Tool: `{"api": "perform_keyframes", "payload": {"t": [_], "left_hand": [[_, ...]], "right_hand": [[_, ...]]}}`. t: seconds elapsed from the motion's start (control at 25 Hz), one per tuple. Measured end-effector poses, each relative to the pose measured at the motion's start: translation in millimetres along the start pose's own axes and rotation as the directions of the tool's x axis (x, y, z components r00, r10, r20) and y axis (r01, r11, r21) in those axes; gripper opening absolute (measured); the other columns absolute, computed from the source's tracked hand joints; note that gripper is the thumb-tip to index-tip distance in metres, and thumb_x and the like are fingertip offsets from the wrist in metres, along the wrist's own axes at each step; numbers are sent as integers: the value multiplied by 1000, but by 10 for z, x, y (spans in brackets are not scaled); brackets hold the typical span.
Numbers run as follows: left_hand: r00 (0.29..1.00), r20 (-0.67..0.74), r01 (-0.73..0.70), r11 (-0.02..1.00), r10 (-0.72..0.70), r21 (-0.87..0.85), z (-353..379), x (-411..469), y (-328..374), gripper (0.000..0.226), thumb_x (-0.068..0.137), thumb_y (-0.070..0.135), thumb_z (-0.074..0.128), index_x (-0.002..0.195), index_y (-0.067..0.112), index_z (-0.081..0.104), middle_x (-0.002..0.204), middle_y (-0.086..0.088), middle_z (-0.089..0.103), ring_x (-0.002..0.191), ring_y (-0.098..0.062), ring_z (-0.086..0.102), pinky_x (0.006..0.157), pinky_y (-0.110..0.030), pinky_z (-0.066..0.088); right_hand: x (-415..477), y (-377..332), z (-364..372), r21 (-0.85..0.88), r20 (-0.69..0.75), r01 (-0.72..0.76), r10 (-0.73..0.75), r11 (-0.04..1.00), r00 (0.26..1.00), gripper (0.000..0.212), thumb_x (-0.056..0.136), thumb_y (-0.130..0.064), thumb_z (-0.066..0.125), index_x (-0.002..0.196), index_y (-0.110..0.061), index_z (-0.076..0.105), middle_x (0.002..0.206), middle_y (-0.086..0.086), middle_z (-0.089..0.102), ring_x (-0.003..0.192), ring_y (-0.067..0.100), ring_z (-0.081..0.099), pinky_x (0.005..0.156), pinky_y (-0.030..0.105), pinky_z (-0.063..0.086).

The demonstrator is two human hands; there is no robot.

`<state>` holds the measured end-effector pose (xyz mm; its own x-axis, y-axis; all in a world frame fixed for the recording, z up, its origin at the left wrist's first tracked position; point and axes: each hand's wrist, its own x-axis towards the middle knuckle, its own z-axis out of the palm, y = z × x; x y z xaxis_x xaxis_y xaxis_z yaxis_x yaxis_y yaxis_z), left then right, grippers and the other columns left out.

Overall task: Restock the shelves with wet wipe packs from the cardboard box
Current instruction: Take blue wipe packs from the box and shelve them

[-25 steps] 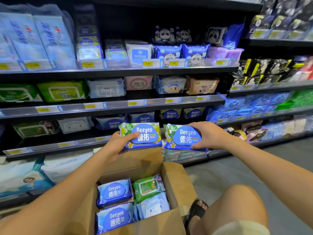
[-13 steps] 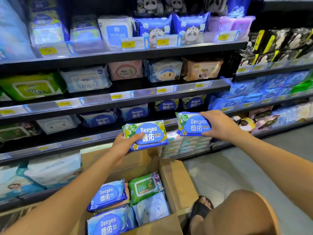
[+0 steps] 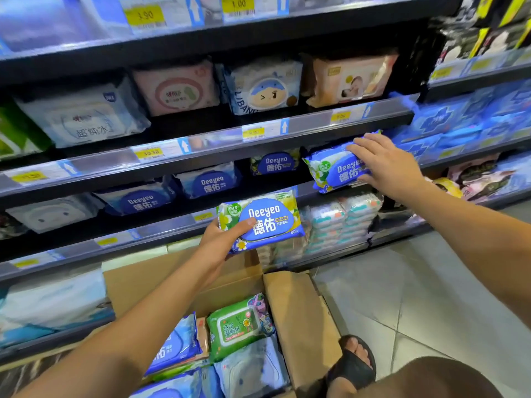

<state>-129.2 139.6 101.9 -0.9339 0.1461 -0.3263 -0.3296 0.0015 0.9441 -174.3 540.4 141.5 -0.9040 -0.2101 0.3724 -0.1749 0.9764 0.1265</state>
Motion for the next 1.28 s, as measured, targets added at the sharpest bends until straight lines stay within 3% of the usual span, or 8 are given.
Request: {"api": "perform_keyframes", "payload": {"t": [0.32, 0.6, 0.72, 0.8, 0.96, 1.04, 1.12, 1.28], "left_hand": [[1000, 9, -14, 1000, 14, 21, 36, 105, -34, 66, 70, 38, 90, 126, 14, 65, 107, -4, 80, 91, -21, 77, 93, -41, 59], [1000, 12, -20, 999, 20, 30, 37, 191, -28, 76, 65, 41, 90, 129, 9, 64, 109, -7, 80, 97, -25, 77, 88, -38, 58], [1000, 11, -18, 1000, 18, 25, 38, 216, -45, 76, 66, 41, 93, 129, 9, 64, 109, -8, 80, 95, -24, 77, 85, -36, 58], [1000, 10, -17, 1000, 17, 17, 56, 223, -57, 78, 62, 43, 94, 126, 9, 66, 110, -9, 79, 93, -23, 78, 80, -34, 60], [1000, 16, -18, 1000, 18, 4, 100, 193, -76, 68, 66, 39, 87, 124, 10, 68, 107, -7, 80, 87, -18, 78, 71, -27, 60], [1000, 22, -19, 1000, 19, -1, 111, 191, -87, 67, 68, 37, 86, 126, 10, 67, 109, -7, 80, 89, -19, 78, 77, -31, 59], [1000, 28, -14, 1000, 14, -7, 107, 186, -97, 67, 67, 37, 86, 125, 11, 67, 111, -8, 79, 91, -20, 77, 84, -35, 58], [999, 38, -7, 1000, 7, 5, 126, 174, -117, 73, 62, 40, 88, 126, 11, 66, 110, -6, 80, 95, -22, 77, 92, -40, 57]], "right_hand": [[-11, 53, 213, 116, -157, -79, 97, 990, 983, 80, 75, -27, 89, 143, -15, 49, 144, 5, 51, 139, 31, 40, 75, 52, 61], [298, 3, 432, -26, -26, -231, 230, 973, 973, 69, 75, -30, 89, 129, -12, 51, 122, 8, 50, 122, 31, 42, 52, 40, 47], [455, 112, 356, 65, 118, -223, 214, 973, 970, 75, 77, -33, 87, 138, -10, 51, 125, 13, 54, 122, 35, 43, 77, 50, 53], [557, 208, 279, 99, 264, -197, 165, 975, 950, 83, 79, -42, 85, 145, -9, 49, 129, 20, 55, 123, 40, 45, 99, 51, 47], [579, 222, 294, 141, 326, -274, 217, 951, 920, 81, 85, -51, 77, 147, -11, 47, 127, 22, 53, 124, 42, 41, 104, 51, 42], [475, 119, 351, 172, 212, -407, 370, 897, 904, 80, 78, -52, 83, 134, -6, 49, 127, 18, 49, 126, 39, 40, 98, 55, 48], [344, -12, 461, 220, 107, -564, 555, 796, 825, 85, 74, -54, 86, 130, -5, 45, 130, 17, 47, 126, 40, 44, 92, 55, 50], [286, -154, 630, 374, 269, -729, 684, 574, 678, 81, 84, -54, 78, 136, -1, 48, 134, 22, 52, 122, 44, 54, 95, 52, 49]]}}
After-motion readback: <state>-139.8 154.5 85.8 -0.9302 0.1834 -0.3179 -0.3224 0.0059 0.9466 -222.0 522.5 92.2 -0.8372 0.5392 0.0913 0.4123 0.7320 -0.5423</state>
